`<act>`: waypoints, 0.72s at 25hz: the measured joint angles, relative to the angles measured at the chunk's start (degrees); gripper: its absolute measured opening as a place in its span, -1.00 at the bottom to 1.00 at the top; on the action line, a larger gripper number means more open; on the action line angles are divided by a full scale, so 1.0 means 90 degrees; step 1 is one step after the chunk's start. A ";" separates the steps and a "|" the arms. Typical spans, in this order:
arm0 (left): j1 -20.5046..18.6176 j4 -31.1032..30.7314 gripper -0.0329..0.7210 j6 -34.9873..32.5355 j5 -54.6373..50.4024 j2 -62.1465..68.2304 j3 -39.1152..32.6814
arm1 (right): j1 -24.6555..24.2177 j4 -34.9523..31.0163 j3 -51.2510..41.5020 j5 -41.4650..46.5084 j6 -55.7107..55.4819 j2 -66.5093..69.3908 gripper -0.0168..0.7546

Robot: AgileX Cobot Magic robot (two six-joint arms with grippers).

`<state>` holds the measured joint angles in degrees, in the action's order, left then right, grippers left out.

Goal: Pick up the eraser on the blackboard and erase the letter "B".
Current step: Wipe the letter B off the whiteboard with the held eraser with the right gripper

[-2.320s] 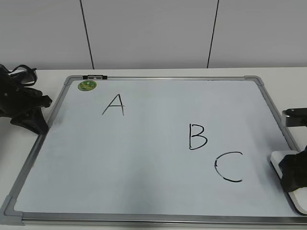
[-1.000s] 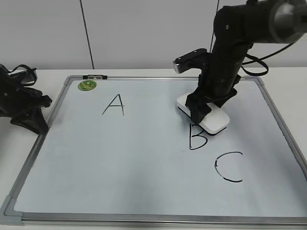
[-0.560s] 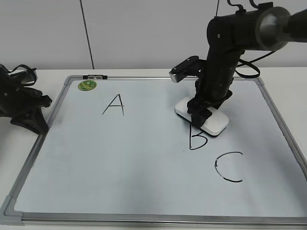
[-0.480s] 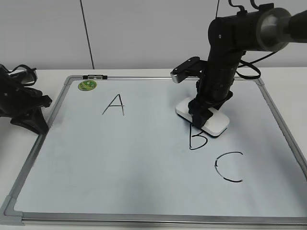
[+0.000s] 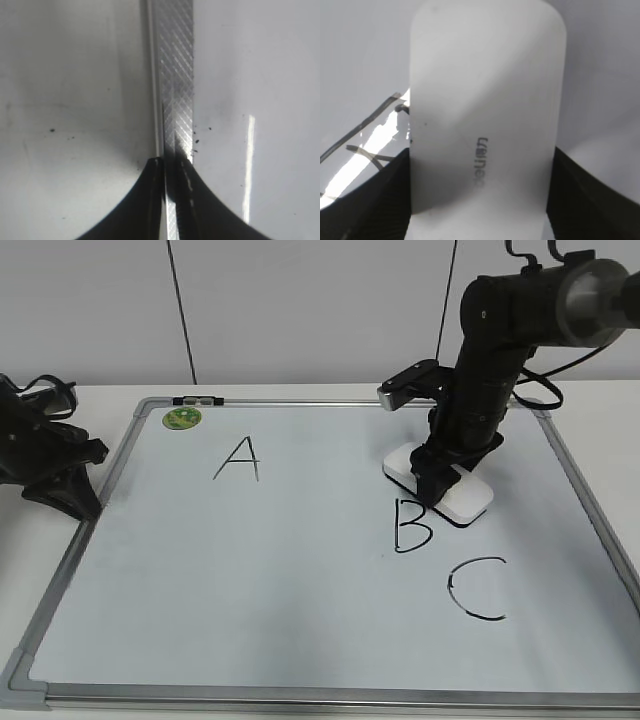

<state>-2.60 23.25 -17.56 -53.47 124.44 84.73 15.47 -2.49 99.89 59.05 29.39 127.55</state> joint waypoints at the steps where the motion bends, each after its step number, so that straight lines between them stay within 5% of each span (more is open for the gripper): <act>1: 0.0000 0.0000 -0.83 0.0000 0.0000 0.0000 0.0000 | 0.0000 0.0000 0.0014 0.0000 0.0000 0.0031 0.44; 11: 0.0000 0.0000 -0.83 0.0000 0.0000 0.0000 0.0000 | 0.0041 -0.0126 0.0061 0.0100 0.0022 0.0062 0.44; 18: 0.0000 0.0000 -0.83 0.0000 0.0000 0.0000 0.0000 | 0.0659 -0.0149 0.0061 0.0151 0.0022 0.0067 0.44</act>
<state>-2.60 23.25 -17.56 -53.47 124.44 84.73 21.40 -3.84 100.43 60.41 29.59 128.15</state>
